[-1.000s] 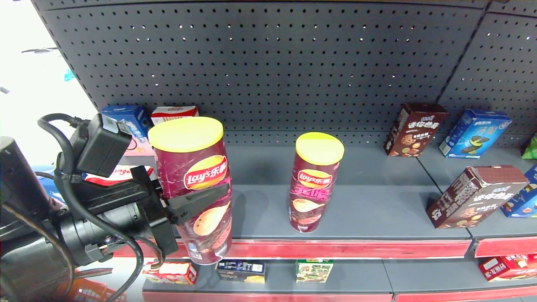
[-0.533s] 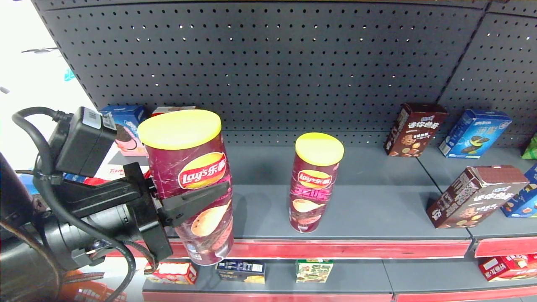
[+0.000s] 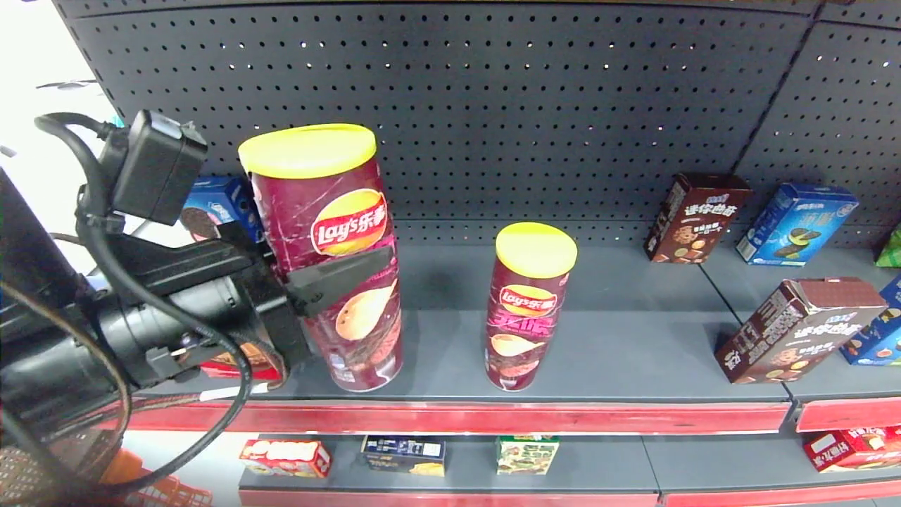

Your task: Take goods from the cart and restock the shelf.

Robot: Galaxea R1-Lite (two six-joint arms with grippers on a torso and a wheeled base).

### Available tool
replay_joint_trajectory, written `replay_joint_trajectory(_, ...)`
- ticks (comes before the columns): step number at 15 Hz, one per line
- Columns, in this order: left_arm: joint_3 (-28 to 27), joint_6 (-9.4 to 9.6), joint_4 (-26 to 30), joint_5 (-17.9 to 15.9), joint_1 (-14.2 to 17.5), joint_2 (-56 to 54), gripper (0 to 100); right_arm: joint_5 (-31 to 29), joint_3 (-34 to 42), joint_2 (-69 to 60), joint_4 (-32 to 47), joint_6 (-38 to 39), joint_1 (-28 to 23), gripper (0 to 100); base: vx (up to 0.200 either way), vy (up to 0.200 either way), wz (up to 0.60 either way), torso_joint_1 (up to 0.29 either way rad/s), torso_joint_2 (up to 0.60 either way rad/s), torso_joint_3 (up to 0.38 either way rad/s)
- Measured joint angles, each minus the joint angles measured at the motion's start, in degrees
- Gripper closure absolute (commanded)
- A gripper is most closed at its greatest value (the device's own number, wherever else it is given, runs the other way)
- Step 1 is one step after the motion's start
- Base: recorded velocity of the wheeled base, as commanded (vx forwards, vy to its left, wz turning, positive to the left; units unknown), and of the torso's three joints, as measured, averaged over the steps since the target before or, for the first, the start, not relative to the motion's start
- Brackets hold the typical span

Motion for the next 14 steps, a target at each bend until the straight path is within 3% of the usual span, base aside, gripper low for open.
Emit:
replay_joint_trajectory(4, -11.78, -2.29, -0.39, -4.21, 1.29, 9.36, 100, 0.00, 0.00, 0.00, 0.02, 0.00, 0.00, 0, 0.000, 0.000, 0.00, 0.000, 0.00, 0.000)
replay_joint_trajectory(14, -38.16, -2.45, -0.60, -5.69, 3.25, 33.13, 100, 0.00, 0.00, 0.01, 0.02, 0.02, 0.00, 0, 0.000, 0.000, 0.00, 0.000, 0.00, 0.000)
